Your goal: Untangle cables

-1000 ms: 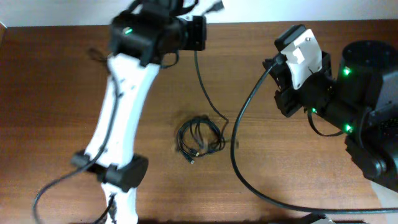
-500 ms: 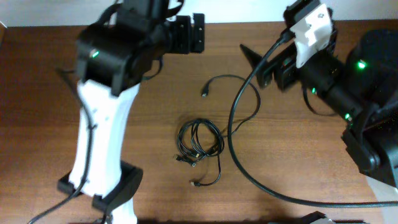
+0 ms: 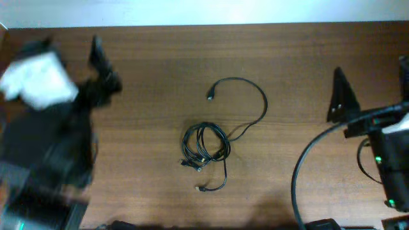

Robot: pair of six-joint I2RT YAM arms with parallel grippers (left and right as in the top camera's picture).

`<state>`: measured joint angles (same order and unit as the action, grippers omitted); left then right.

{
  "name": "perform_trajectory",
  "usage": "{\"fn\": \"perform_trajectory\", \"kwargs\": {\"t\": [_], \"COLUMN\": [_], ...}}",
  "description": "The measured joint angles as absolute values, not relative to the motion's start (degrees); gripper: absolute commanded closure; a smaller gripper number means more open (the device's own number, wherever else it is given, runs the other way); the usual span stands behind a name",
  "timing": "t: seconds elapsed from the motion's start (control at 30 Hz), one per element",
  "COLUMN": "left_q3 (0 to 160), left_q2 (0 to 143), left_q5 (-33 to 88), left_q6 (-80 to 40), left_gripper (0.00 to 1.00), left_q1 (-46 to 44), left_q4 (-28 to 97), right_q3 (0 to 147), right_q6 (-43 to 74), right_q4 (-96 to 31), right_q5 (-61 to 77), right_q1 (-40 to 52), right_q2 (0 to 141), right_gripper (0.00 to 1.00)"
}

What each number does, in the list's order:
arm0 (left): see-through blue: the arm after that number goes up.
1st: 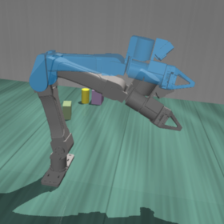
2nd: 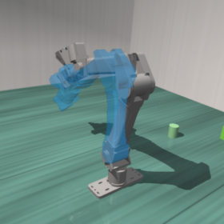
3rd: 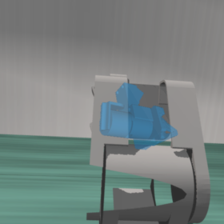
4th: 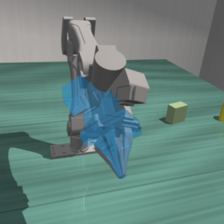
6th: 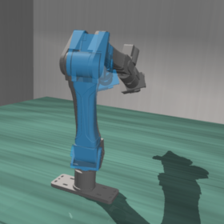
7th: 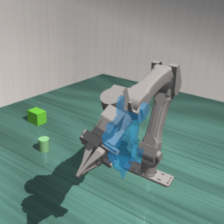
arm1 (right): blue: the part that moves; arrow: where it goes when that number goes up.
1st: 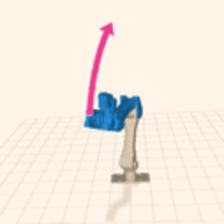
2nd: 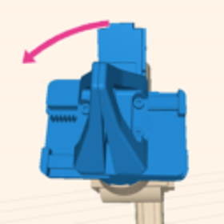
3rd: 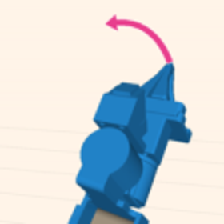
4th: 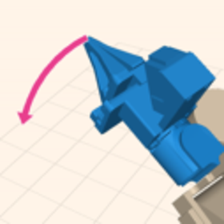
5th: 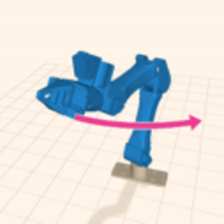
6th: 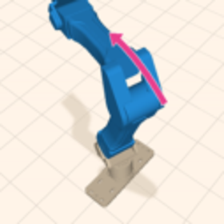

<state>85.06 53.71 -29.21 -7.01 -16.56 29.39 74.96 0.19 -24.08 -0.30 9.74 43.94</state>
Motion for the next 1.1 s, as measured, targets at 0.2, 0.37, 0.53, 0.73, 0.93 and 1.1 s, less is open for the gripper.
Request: {"fn": "perform_trajectory", "kwargs": {"t": [0.2, 0.37, 0.53, 0.73, 0.93, 1.1], "left_q3": [80.8, 79.7, 79.9, 79.7, 79.7, 79.7], "left_q2": [36.2, 41.7, 43.5, 53.2, 53.6, 53.6], "left_q5": [-32.8, -31.3, -31.0, -26.6, -26.1, -26.1], "left_q6": [-7.3, -11.6, -17.8, -23.9, -23.8, -23.6], "left_gripper": [0.01, 0.01, 0.01, 0.01, 0.01, 0.01], "left_q1": [-16.5, -16.5, -16.5, -16.4, -16.4, -16.4], "left_q4": [45.4, 47.8, 59.0, 63.1, 61.7, 62.6], "right_q3": [69.8, 53.3, 34.3, 33.6, 42.1, 57.1], "right_q6": [6.6, 6.8, 18.0, 23.8, 20.9, 20.4], "right_q4": [-41.1, -43.5, -35.9, -20.1, -10.3, -27.3], "right_q5": [4.4, 4.4, 9.8, 27.6, 23.3, -4.6], "right_q1": [9.4, 9.2, 9.2, 9.6, 36.9, 43.7], "right_q2": [40.6, 13.9, 14.5, 35.6, 72.9, 84.6], "right_gripper": [0.01, 0.01, 0.01, 0.02, 0.02, 0.02]}}
